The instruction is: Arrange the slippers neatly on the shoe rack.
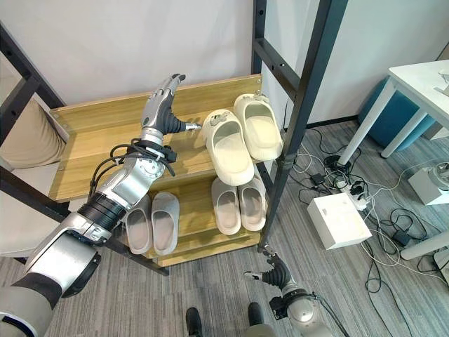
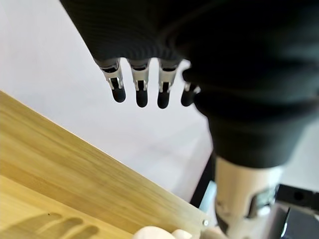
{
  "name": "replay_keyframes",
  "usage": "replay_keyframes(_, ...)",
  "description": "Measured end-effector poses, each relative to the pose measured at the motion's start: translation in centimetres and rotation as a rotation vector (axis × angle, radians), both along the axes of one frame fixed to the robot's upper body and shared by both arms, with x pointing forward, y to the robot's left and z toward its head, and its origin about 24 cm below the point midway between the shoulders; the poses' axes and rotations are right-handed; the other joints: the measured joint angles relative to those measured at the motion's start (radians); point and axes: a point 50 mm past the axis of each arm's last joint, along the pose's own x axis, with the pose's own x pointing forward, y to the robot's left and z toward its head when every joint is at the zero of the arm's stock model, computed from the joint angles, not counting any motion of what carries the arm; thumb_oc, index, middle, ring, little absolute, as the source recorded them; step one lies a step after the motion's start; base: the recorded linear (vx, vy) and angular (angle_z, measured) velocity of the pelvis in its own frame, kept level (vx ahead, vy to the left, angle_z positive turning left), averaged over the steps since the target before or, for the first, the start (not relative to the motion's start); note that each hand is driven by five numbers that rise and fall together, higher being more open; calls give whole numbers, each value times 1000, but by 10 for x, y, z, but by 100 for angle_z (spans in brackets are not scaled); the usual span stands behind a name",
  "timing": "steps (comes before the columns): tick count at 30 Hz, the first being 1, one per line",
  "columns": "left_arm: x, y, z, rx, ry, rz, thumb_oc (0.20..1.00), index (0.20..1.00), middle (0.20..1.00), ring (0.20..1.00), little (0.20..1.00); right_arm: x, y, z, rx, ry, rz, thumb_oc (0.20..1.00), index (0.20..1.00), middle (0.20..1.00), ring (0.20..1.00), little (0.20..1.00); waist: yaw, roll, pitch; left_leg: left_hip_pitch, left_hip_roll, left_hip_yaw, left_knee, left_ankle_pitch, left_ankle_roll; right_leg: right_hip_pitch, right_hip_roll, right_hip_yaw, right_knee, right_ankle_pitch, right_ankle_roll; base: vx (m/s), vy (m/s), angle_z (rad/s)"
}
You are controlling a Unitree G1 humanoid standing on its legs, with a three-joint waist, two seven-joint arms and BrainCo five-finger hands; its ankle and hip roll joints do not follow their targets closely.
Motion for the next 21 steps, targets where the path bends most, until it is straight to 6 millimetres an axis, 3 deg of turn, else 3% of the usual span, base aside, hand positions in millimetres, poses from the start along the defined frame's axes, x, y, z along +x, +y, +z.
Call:
replay_keyframes(3, -20, -3, -8, -103, -11, -89, 1000, 1000, 1000, 1000, 1000, 1, 3, 0, 13, -4, -3, 1000, 1000, 1000, 1000, 1000, 4, -7, 1, 8, -1, -9, 0, 1, 2, 13, 0, -6, 0, -2, 1, -8, 5, 7)
replay_keyframes(4, -35, -2, -11, -212, -19, -161, 1000, 1000, 1000, 1000, 1000, 1, 5, -1, 19, 0, -8, 1000, 1000, 1000, 1000, 1000, 11, -10, 2, 8, -1, -12, 0, 1, 2, 14, 0, -10, 0, -2, 0, -12, 9, 5)
replay_keyframes(9, -56, -1, -13, -422, 15, -318, 1000, 1000, 1000, 1000, 1000, -2, 6, -6, 22, 21, -19, 1000, 1000, 1000, 1000, 1000, 46, -15, -1, 8, -1, -16, 0, 0, -3, 17, 0, -18, 0, -2, 0, -11, 9, 4)
replay_keyframes(12, -87, 2, -10, -620, 19, -508, 1000, 1000, 1000, 1000, 1000, -6, 4, -8, 21, 34, -29, 1000, 1000, 1000, 1000, 1000, 56, -21, -3, 10, -1, -19, 0, 0, -3, 21, 0, -22, 0, -4, -1, -7, 5, 5)
replay_keyframes(17, -113, 3, 14, -755, -9, -791, 1000, 1000, 1000, 1000, 1000, -14, 5, -13, 29, 61, -26, 1000, 1000, 1000, 1000, 1000, 77, -23, -8, 14, -2, -33, 0, -2, 2, 31, 0, -26, 0, -13, 9, -5, 12, 6)
replay_keyframes(21, -130, -12, 9, -798, 142, -1038, 1000, 1000, 1000, 1000, 1000, -22, 8, -17, 48, 95, -7, 1000, 1000, 1000, 1000, 1000, 81, -29, -30, 14, -2, -34, 0, -2, 1, 31, 0, -26, 0, -12, 9, 0, 0, 0)
